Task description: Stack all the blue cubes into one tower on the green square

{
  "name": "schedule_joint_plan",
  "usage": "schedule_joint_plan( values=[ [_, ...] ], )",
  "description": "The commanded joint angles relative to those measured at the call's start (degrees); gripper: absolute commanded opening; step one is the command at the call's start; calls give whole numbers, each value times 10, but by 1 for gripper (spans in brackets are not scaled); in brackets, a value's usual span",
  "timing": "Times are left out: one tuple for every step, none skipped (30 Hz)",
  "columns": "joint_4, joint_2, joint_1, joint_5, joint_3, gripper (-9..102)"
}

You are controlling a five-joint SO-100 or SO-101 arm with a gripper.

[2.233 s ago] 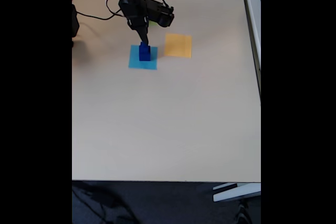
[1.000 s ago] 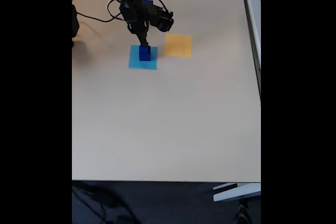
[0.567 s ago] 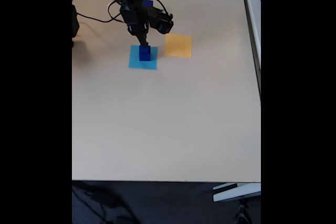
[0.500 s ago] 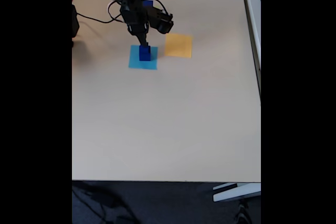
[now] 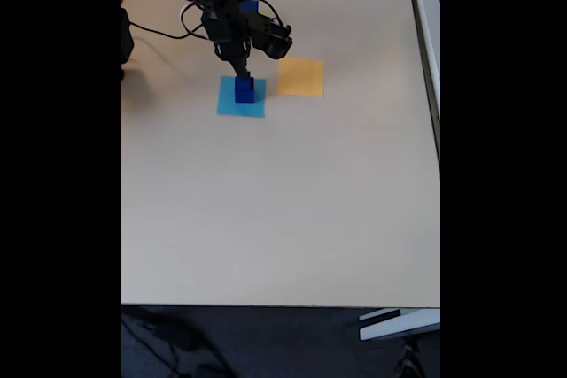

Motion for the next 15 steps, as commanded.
schedule_joint_plan(
  values=[
    [-12, 1, 6, -6, -3, 9],
    [-13, 1, 7, -7, -3, 9],
    [-13, 1, 8, -8, -4, 9],
    [-14, 1, 9, -9, -4, 9],
    [-15, 0, 10, -10, -4, 9],
    [-16, -1, 11, -10, -4, 9],
    [-17, -1, 11, -11, -4, 9],
    [-18, -2, 12, -11, -4, 9],
    [-18, -3, 12, -11, -4, 8],
    [-18, -3, 13, -12, -4, 8],
    [-18, -3, 13, -12, -4, 8],
    [-18, -3, 13, -13, -4, 8],
    [-18, -3, 14, -14, -5, 6],
    [-18, -3, 14, -15, -5, 6],
    [-18, -3, 15, -15, -5, 6]
  ],
)
